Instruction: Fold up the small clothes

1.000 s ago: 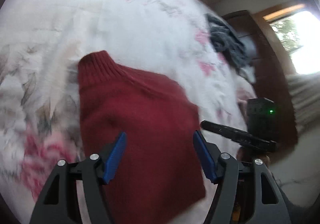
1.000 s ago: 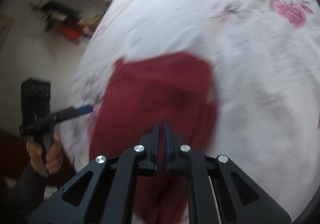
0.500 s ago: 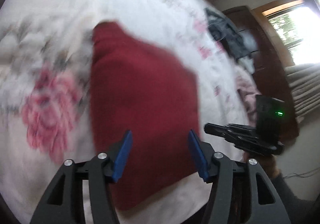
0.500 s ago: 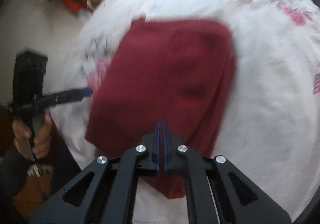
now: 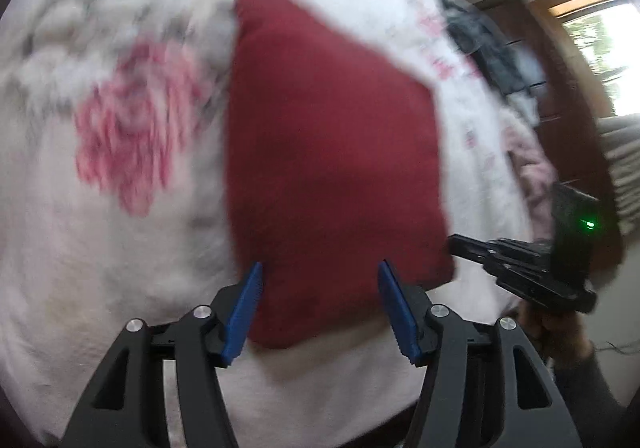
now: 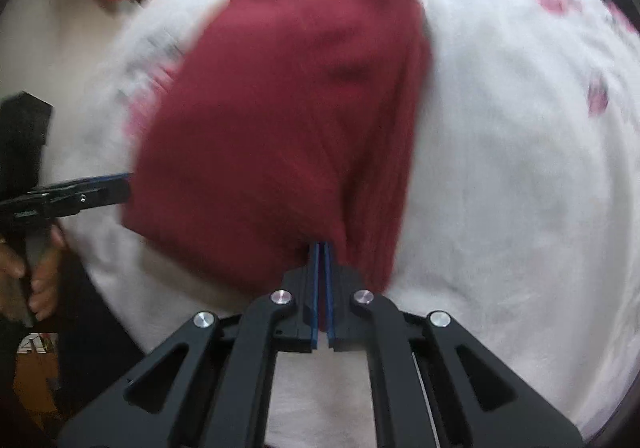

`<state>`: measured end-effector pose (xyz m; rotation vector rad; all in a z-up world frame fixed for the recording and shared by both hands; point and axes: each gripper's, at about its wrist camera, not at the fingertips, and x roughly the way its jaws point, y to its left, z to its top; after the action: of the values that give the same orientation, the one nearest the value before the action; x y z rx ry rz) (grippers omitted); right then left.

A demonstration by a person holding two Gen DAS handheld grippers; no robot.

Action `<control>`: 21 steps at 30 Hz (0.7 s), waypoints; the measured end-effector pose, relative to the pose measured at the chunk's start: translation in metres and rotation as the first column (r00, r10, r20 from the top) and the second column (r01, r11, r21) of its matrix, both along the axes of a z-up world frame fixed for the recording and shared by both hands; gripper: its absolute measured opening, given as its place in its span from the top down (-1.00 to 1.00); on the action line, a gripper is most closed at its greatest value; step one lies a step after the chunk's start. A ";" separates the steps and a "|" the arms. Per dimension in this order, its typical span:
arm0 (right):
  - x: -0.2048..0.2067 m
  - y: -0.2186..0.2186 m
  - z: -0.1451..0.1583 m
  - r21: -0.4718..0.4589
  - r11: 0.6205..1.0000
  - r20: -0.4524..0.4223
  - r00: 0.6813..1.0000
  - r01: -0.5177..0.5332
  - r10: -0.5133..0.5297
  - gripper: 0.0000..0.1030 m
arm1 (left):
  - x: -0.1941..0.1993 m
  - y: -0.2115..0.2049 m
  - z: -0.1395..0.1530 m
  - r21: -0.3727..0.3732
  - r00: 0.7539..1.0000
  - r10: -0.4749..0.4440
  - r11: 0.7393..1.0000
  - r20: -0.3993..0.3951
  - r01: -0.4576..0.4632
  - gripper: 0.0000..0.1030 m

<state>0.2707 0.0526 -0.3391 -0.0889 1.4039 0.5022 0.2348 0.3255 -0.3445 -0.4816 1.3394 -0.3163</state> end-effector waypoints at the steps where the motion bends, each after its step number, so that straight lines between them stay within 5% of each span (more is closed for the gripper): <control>1: 0.000 -0.002 -0.004 -0.018 1.000 0.008 1.000 0.010 -0.010 0.96 | -0.003 -0.002 -0.007 0.027 1.000 0.001 1.000 -0.021 0.000 -0.17; 6: -0.015 -0.016 0.039 0.049 0.996 0.070 0.994 0.076 -0.080 0.85 | -0.030 -0.003 0.039 0.015 0.996 0.013 1.000 0.085 -0.014 -0.23; 8: -0.029 -0.021 0.059 0.054 0.995 0.096 0.991 0.087 -0.092 0.70 | -0.053 0.001 0.065 0.086 0.990 0.048 0.995 0.135 -0.060 -0.45; 10: -0.052 -0.020 0.080 0.028 0.993 0.134 0.984 0.118 -0.121 -0.40 | -0.083 0.002 0.095 0.177 0.981 0.071 0.979 0.181 -0.103 -0.52; 12: -0.086 -0.016 0.108 0.002 0.989 0.209 0.967 0.150 -0.148 -0.75 | -0.114 -0.006 0.123 0.250 0.971 0.071 0.960 0.229 -0.129 -0.60; 14: -0.112 -0.013 0.128 -0.025 0.985 0.246 0.956 0.172 -0.161 -0.81 | -0.142 -0.022 0.156 0.283 0.955 0.083 0.945 0.285 -0.166 -0.81; 21: -0.197 0.006 0.204 -0.115 0.968 0.364 0.916 0.224 -0.168 -0.94 | -0.219 -0.038 0.226 0.299 0.917 0.118 0.923 0.382 -0.243 -0.82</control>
<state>0.0738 0.0589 -0.1355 -0.1539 1.0817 0.1945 0.0158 0.2878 -0.1184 -0.2381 0.9556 -0.0072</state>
